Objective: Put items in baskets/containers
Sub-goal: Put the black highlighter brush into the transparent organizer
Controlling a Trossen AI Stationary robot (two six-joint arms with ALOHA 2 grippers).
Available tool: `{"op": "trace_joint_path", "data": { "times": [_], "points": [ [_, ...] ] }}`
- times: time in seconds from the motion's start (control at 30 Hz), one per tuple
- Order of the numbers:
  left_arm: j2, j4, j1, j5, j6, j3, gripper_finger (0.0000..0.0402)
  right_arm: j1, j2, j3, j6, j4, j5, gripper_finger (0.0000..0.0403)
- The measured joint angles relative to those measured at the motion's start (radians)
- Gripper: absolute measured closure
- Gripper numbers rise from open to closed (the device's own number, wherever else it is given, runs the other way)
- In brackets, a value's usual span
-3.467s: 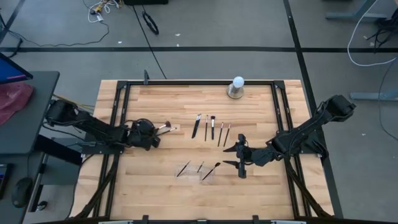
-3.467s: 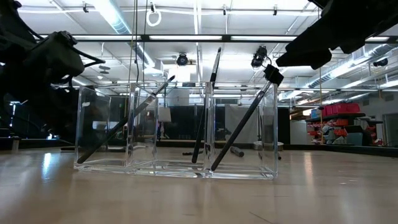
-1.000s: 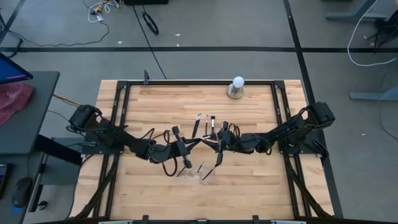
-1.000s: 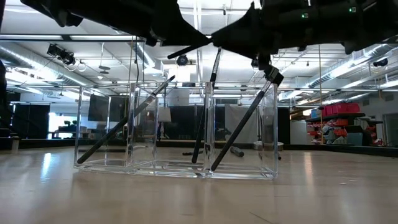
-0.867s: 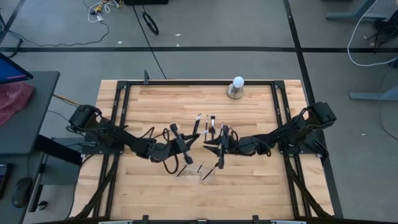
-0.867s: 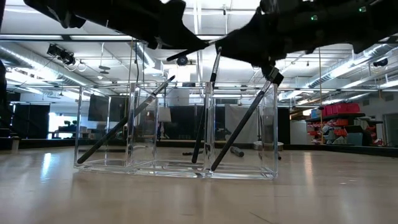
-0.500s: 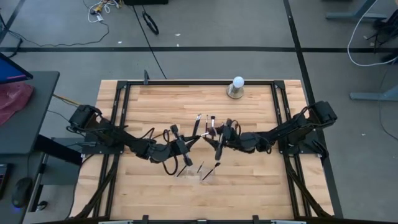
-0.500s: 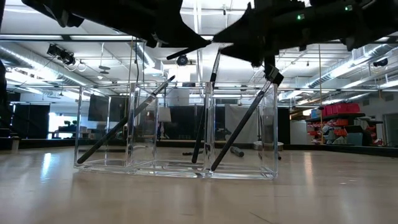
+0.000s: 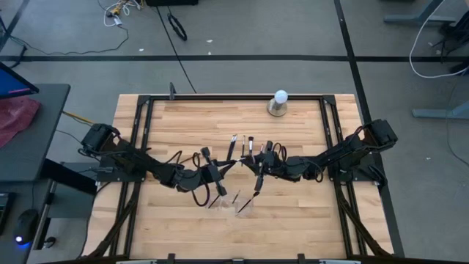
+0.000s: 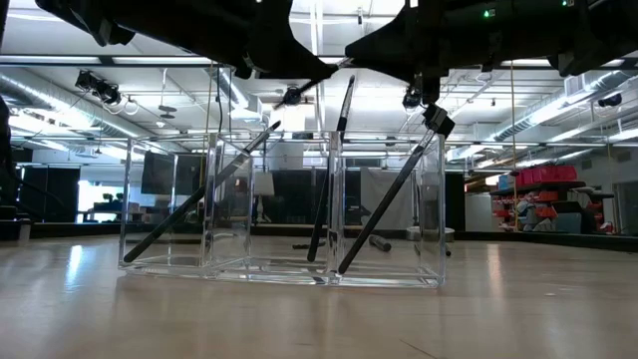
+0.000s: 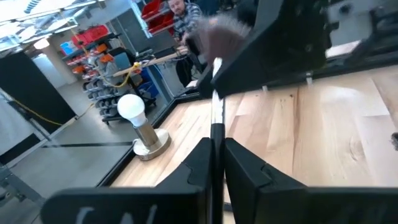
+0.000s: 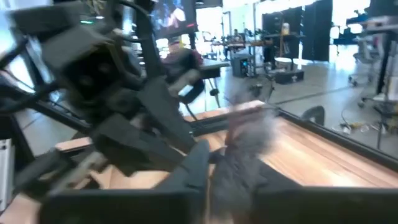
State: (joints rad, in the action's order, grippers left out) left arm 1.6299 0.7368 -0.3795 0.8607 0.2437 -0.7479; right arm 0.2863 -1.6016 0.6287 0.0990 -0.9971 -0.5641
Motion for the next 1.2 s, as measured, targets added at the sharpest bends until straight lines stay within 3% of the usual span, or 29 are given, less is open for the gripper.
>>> {"op": "trace_joint_path", "data": {
  "times": [0.17,0.33,0.47,0.6,0.77,0.87,1.2],
  "points": [
    [0.0,-0.006,0.01,-0.05,-0.026,0.0,0.0332,0.008,0.003,0.0,-0.037,0.013,-0.012,0.0383],
    [-0.022,-0.024,-0.007,-0.045,-0.019,0.0,0.025,0.034,0.094,-0.001,-0.059,0.157,-0.06,0.0394],
    [-0.099,-0.05,-0.063,0.046,-0.017,0.0,0.0181,0.093,0.236,-0.001,-0.059,0.33,-0.083,0.0393],
    [-0.172,-0.121,-0.151,0.179,-0.017,0.0,0.0143,0.184,0.37,-0.001,-0.018,0.498,-0.048,0.0393],
    [-0.202,-0.175,-0.254,0.355,-0.023,0.0,0.014,0.285,0.443,-0.001,0.104,0.63,0.128,0.0393],
    [-0.202,-0.195,-0.296,0.421,-0.028,0.0,0.0148,0.309,0.427,-0.001,0.169,0.667,0.157,0.0392],
    [-0.202,-0.316,-0.293,0.445,-0.161,0.0,0.0171,0.256,0.25,-0.001,0.29,0.598,0.165,0.0392]
  ]
}}
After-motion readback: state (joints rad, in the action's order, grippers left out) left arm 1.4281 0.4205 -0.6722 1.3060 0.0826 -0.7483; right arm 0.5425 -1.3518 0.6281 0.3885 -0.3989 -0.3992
